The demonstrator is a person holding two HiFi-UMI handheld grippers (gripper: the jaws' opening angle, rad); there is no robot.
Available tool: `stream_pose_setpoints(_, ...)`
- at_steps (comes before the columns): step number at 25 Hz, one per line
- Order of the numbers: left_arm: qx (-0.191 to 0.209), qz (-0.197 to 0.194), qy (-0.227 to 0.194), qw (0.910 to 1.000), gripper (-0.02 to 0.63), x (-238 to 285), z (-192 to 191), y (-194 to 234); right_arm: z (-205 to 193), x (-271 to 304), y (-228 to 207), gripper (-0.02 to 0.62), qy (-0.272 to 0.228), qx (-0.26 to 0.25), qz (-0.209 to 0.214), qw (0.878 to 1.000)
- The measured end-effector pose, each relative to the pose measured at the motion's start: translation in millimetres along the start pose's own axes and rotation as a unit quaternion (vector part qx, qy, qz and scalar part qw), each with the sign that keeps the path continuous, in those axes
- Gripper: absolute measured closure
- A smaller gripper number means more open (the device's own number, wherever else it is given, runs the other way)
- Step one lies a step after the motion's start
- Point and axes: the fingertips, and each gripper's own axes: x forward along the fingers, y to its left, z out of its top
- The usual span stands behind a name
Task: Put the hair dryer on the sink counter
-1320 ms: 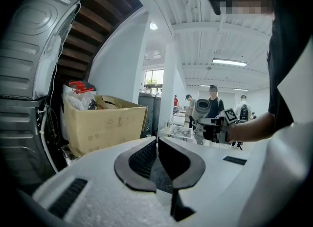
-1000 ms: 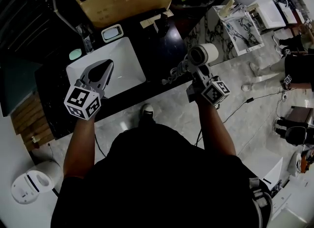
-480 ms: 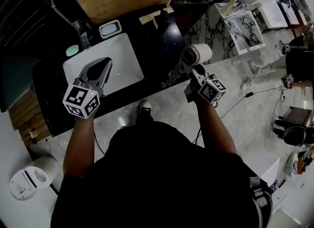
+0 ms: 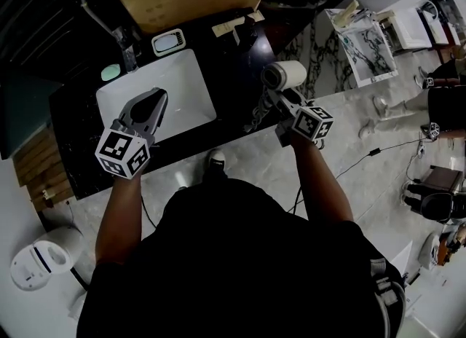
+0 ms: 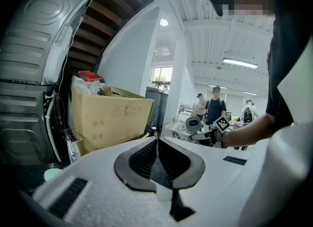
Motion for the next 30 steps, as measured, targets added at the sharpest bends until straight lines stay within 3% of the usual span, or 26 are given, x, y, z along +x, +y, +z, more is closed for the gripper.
stream_pose_setpoints(8, -0.010, 0.006, 0.000, 0.9999, 0.583, 1, -5, 9, -8, 22, -6, 0.428, 0.055, 0.006, -0.006, 0.998)
stream_pose_setpoints(17, -0.016, 0.012, -0.003, 0.9998, 0.583, -5, -4, 13, -18, 54, -19, 0.430, 0.139, -0.042, -0.031, 0.989)
stream_pose_setpoints(30, -0.021, 0.025, -0.005, 0.9994, 0.583, -20, -6, 22, -61, 94, -31, 0.430, 0.277, -0.054, -0.063, 0.957)
